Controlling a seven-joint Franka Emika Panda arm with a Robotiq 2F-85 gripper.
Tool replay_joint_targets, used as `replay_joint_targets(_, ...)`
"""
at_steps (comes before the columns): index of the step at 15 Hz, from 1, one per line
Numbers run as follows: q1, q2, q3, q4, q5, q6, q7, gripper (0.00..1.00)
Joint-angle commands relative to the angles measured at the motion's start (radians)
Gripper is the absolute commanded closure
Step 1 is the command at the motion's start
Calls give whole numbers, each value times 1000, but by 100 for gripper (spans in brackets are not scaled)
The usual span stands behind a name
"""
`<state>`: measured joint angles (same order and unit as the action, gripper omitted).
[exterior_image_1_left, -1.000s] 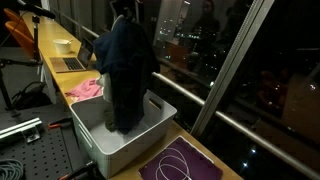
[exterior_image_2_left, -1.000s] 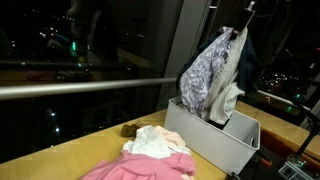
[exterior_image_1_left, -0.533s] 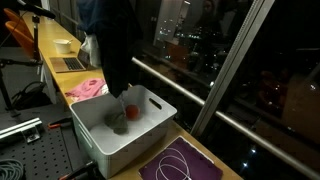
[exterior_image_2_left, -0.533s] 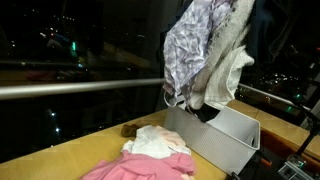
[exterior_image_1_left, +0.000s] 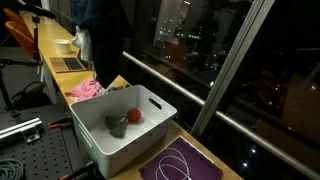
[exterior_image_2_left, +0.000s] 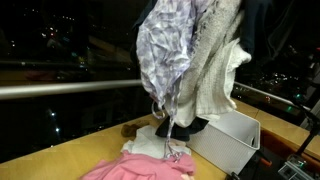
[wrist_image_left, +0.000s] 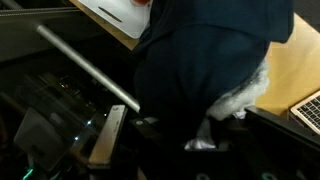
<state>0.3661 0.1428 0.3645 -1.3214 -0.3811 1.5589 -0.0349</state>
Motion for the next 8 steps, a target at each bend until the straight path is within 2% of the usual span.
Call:
replay_joint_targets(1, 50, 104, -12, 104, -15, -45, 13, 100)
replay_joint_targets(2, 56, 126, -18, 118, -8, -45, 14, 100)
replay_joint_targets(6, 17, 141, -8, 50, 30, -12, 27, 100)
replay_joint_targets(7, 11, 146, -8, 44, 39, -11, 29, 75)
replay_joint_targets(8, 1, 137, -9, 22, 51, -3, 32, 74)
